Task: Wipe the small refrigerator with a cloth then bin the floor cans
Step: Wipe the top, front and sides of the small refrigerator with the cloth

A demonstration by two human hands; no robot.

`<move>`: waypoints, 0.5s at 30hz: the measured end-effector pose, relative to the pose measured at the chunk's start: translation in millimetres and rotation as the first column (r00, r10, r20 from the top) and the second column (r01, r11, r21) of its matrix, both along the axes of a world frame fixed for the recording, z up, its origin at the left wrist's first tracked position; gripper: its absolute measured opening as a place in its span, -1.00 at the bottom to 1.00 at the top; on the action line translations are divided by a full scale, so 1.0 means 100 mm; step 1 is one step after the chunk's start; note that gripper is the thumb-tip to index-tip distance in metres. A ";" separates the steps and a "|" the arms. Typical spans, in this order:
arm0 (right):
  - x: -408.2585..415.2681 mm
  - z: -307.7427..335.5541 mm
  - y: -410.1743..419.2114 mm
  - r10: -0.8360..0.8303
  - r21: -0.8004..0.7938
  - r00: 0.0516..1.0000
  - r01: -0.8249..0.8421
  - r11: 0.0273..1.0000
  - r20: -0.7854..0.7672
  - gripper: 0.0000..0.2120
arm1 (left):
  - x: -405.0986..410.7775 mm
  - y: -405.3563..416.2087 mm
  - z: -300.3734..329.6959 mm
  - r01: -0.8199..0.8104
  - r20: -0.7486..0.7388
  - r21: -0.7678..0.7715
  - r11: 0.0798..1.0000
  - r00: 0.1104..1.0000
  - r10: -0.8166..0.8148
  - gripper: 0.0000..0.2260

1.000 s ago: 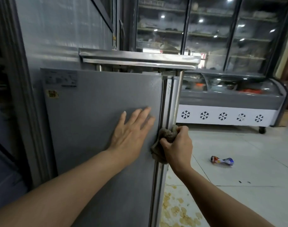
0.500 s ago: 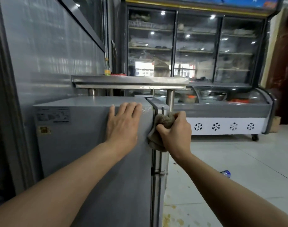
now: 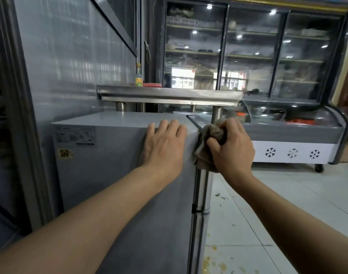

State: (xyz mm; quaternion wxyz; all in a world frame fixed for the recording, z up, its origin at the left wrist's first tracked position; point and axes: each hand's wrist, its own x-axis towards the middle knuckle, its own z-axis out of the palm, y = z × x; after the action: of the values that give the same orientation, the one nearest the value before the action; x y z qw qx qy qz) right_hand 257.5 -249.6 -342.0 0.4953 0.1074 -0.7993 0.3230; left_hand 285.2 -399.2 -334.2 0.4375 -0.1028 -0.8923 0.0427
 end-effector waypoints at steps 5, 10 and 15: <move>0.04 0.11 0.04 0.038 0.073 0.998 -0.041 0.996 0.039 -0.75 | 0.00 0.04 0.12 -0.005 0.053 0.001 1.000 0.999 0.005 -0.71; 0.09 0.34 0.14 0.169 0.012 0.965 -0.175 0.984 0.200 -0.75 | 0.04 0.05 0.36 -0.003 0.203 -0.009 1.000 0.979 0.005 -0.75; 0.12 0.61 0.26 0.220 -0.241 0.862 -0.119 0.963 0.457 -0.83 | 0.05 0.01 0.58 0.027 0.389 -0.012 1.000 0.921 -0.020 -0.72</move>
State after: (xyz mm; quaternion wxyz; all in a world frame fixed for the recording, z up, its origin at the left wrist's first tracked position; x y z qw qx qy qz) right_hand 269.3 -223.4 -280.5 0.2597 0.0427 -0.8467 0.4624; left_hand 290.5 -398.6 -276.0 0.2514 -0.1235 -0.9597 0.0239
